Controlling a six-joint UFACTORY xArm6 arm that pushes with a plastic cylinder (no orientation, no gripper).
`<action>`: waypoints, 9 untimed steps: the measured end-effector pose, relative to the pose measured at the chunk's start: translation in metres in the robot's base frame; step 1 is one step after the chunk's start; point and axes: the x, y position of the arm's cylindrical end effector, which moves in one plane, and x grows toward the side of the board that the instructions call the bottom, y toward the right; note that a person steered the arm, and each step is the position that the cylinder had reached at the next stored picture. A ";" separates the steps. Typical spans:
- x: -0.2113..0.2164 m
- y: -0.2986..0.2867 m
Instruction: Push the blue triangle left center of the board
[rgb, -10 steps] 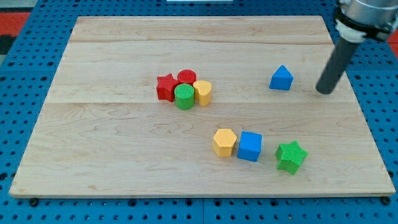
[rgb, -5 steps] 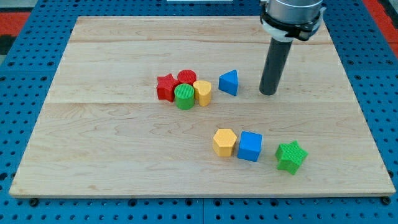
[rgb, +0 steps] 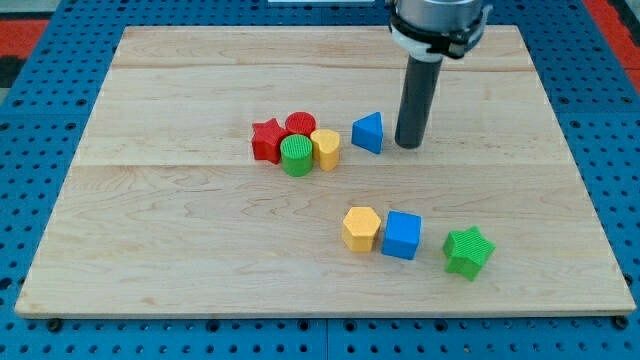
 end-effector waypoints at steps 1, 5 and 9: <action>0.033 0.011; -0.094 -0.046; -0.051 -0.211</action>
